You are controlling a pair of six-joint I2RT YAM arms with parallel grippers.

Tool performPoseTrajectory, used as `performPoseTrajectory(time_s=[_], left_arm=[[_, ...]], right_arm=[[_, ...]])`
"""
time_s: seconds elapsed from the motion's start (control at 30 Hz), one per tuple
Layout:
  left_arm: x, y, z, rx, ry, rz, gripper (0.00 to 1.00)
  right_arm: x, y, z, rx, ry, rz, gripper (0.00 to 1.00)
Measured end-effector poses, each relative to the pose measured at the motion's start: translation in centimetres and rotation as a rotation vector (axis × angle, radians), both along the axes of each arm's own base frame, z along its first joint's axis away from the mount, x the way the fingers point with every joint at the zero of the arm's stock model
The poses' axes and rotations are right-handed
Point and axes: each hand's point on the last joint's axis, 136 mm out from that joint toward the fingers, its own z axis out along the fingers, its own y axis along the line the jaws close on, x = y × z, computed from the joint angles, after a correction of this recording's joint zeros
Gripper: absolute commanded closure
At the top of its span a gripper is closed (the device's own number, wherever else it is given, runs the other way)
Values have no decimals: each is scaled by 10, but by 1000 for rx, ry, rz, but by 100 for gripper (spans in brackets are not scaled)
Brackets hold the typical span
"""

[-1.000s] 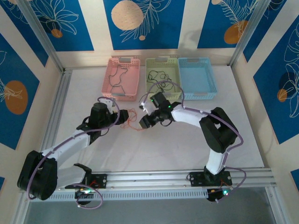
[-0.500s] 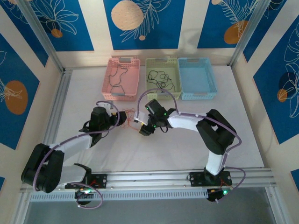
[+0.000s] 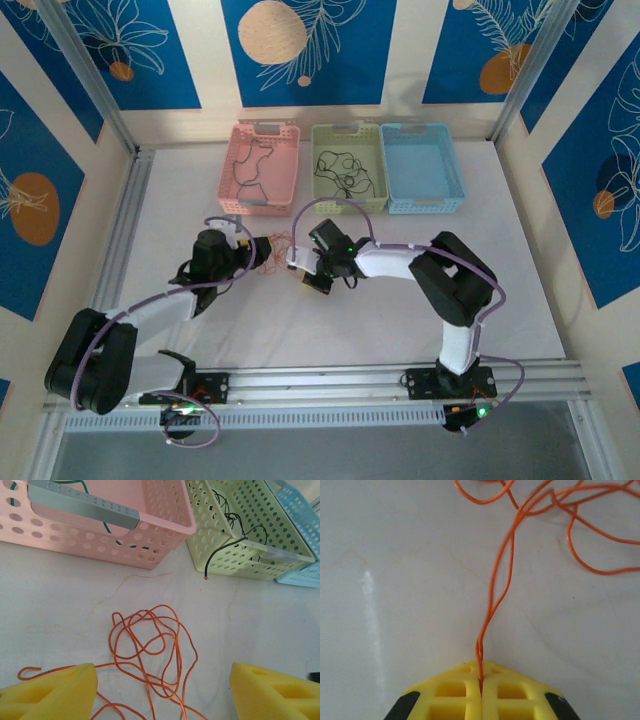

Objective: Untangle the cables

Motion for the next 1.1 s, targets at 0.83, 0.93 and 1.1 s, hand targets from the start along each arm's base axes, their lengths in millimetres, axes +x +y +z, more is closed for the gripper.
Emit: performPoseTrajectory(time_s=[0.83,0.93,1.1], left_arm=[[18,-11,-34,41,156,-21,33],[23,-20,-37,37,179,-47,32],[36,-52,-45,72,237,-122,32]], right_arm=[[82,-114,112,531,3,-601,100],[83,-114,107,531,14,-613,100],[86,-117,102,536,24,-633,100]])
